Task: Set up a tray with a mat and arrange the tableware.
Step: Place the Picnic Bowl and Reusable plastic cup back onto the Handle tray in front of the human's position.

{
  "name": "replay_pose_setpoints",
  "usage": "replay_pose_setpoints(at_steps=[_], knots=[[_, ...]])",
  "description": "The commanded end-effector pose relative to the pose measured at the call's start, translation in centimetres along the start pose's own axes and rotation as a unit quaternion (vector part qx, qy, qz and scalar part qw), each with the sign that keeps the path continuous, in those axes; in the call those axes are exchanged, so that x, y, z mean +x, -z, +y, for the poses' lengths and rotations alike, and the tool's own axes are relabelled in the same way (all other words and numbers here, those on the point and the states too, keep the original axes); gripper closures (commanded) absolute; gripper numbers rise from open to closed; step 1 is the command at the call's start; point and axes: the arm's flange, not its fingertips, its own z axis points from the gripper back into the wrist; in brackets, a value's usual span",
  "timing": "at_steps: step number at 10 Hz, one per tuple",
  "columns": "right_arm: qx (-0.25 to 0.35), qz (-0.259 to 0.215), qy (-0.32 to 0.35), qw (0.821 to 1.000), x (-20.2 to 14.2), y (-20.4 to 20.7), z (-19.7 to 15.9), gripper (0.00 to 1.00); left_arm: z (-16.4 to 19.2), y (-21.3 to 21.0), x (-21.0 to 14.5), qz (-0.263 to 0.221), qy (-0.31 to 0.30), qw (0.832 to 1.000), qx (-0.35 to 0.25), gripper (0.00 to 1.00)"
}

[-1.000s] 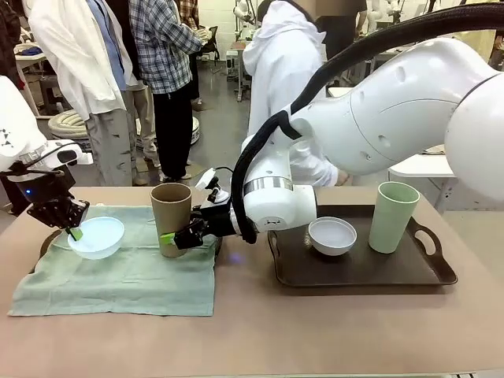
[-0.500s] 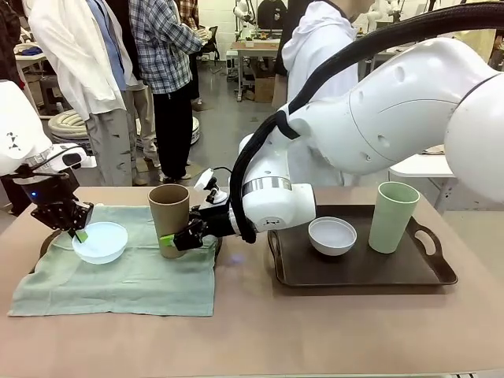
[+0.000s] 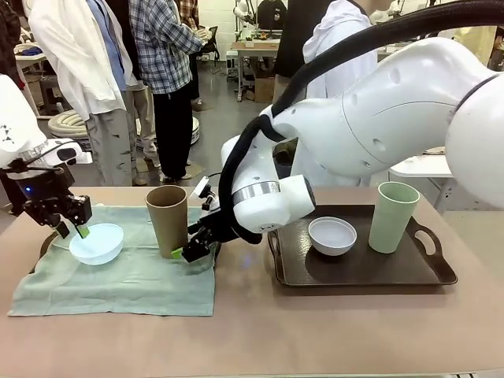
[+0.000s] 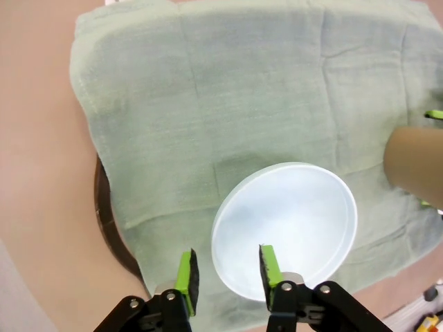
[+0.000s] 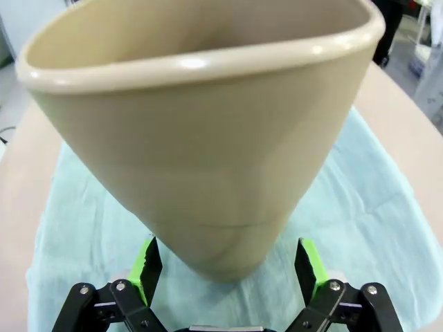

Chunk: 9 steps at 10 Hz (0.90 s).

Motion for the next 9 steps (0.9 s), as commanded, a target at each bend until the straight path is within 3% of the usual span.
replay_pose_setpoints(at_steps=[1,2,4,7,9], knots=[[-0.012,0.065,0.019,0.998,2.6,-3.0,1.1,0.0,0.3,-2.2,-0.8,-0.004,-0.004,1.0,0.003,0.34],[-0.028,0.085,0.021,0.996,3.8,-4.6,1.7,0.0,0.3,-3.0,-1.1,-0.009,-0.002,1.0,0.006,0.25],[-0.055,0.166,0.047,0.983,6.1,-8.4,3.0,0.0,-0.2,-4.9,-2.2,-0.013,0.016,1.0,0.02,0.05],[-0.084,0.235,0.126,0.96,9.5,-15.0,5.3,0.0,-2.4,-9.5,-3.7,0.013,0.038,0.997,0.07,0.05],[-0.136,0.24,0.193,0.942,12.6,-19.9,6.5,0.0,-5.2,-14.3,-4.9,0.015,0.064,0.991,0.114,0.05]])
